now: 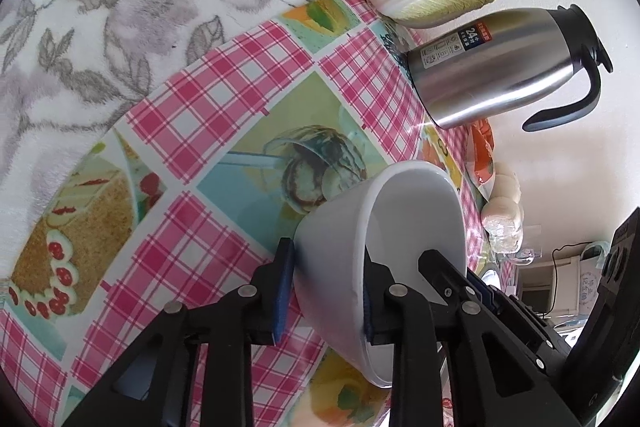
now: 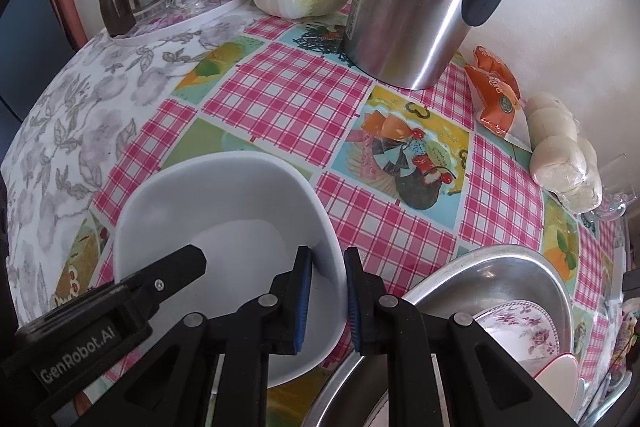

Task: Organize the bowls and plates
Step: 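Lift the white square bowl off the table with both grippers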

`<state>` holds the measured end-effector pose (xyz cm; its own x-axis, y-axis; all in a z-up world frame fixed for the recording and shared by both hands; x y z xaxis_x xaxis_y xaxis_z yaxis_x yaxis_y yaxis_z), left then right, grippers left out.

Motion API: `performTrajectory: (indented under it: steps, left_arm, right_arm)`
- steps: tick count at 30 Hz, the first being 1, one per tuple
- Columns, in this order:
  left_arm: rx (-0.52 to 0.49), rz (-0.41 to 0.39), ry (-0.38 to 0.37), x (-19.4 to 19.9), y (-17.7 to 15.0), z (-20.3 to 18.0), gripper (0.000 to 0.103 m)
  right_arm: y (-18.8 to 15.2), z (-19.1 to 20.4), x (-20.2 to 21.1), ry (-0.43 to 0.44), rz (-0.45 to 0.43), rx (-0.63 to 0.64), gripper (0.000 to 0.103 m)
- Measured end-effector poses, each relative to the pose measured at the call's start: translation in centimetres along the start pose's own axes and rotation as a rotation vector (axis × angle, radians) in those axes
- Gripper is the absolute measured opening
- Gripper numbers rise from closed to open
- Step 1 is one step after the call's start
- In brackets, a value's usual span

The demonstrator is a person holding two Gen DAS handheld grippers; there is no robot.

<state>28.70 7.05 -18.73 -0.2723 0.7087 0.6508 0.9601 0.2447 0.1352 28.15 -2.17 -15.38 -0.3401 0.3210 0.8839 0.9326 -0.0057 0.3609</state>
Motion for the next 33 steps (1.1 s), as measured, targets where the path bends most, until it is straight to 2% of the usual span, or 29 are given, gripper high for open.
performTrajectory:
  steps: [6,11,26,33]
  left_arm:
    - [-0.013,-0.011,0.004,1.5,0.6,0.6,0.026]
    - [-0.059,-0.033,-0.013,2.9,1.0,-0.4,0.026]
    - [-0.202,-0.114,-0.109,6.9,0.6,-8.0,0.027]
    - [-0.316,-0.135,-0.104,8.5,-1.0,-11.9,0.027]
  right_arm:
    - [-0.4,1.2,1.0,0.041,-0.005,0.002,0.014]
    - [-0.2,1.3,2.4,0.069,-0.038,-0.014,0.014]
    - [0.6,-3.5,10.3,0.105,-0.212,-0.115,0.014]
    - [-0.9,-6.7,12.6,0.178,-0.270,-0.224,0.014]
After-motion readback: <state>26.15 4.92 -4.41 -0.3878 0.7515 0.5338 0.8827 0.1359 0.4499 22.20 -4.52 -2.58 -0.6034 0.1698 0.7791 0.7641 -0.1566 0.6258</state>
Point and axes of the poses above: each gripper's, at about its wrist camera, not at the fingertips, and x roughly against the way its jaws point, z to its left, y to its top, the point moved 10 cm from there along -x, roughly the way its jaws point, and after that the axes turned 10 degrees about -y, right-handed, at the moved point
